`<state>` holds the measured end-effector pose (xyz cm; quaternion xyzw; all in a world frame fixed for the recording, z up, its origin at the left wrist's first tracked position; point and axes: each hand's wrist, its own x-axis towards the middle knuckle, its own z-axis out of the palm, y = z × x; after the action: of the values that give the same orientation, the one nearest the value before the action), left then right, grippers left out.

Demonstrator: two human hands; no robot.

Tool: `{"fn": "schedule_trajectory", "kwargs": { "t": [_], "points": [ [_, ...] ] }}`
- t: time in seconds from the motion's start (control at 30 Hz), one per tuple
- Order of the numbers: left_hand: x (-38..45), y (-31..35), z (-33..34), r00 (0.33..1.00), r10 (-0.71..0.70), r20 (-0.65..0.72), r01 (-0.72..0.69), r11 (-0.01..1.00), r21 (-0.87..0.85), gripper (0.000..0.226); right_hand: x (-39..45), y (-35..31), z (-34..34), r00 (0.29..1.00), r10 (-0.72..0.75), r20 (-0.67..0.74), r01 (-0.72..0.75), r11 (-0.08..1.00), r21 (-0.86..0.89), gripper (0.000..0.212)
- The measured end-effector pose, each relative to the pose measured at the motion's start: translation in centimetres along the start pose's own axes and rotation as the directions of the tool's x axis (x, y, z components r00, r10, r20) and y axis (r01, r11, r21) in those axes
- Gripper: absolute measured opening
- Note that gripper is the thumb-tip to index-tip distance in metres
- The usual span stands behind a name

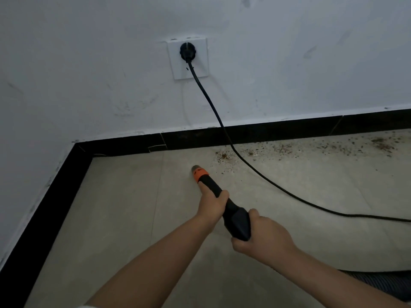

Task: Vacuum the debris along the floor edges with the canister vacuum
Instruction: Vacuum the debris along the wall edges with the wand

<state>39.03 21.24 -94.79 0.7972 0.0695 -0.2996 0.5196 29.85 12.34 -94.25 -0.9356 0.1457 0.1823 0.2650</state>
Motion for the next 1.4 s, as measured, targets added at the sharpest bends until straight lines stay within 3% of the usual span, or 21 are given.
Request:
{"fn": "schedule_trajectory", "kwargs": {
  "t": [0.17, 0.4, 0.63, 1.03, 1.4],
  "points": [
    [0.9, 1.1, 0.6, 1.000, 0.011, -0.007, -0.011, 1.000, -0.003, 0.073, 0.1, -0.2, -1.5, 1.000, 0.016, 0.007, -0.016, 0.999, 0.048, 0.040],
    [-0.3, 2.1, 4.3, 0.999, -0.029, 0.040, 0.031, 0.998, -0.057, 0.065, -2.7, 1.9, -4.9, 0.996, 0.085, -0.023, -0.085, 0.996, -0.023, 0.040],
    [-0.8, 1.8, 6.2, 0.996, 0.015, 0.091, -0.015, 1.000, 0.000, 0.067, -4.0, 3.8, -4.2, 0.991, 0.126, -0.048, -0.127, 0.992, -0.023, 0.042],
    [1.2, 1.2, 3.9, 0.997, 0.050, 0.057, -0.056, 0.990, 0.125, 0.077, -0.8, 3.2, -0.8, 0.994, 0.100, -0.041, -0.097, 0.993, 0.074, 0.040],
    [4.1, 2.8, 3.2, 0.997, 0.064, 0.033, -0.067, 0.994, 0.082, 0.072, 2.1, 2.0, -2.1, 0.992, 0.104, -0.074, -0.098, 0.992, 0.083, 0.040]
  ]
}}
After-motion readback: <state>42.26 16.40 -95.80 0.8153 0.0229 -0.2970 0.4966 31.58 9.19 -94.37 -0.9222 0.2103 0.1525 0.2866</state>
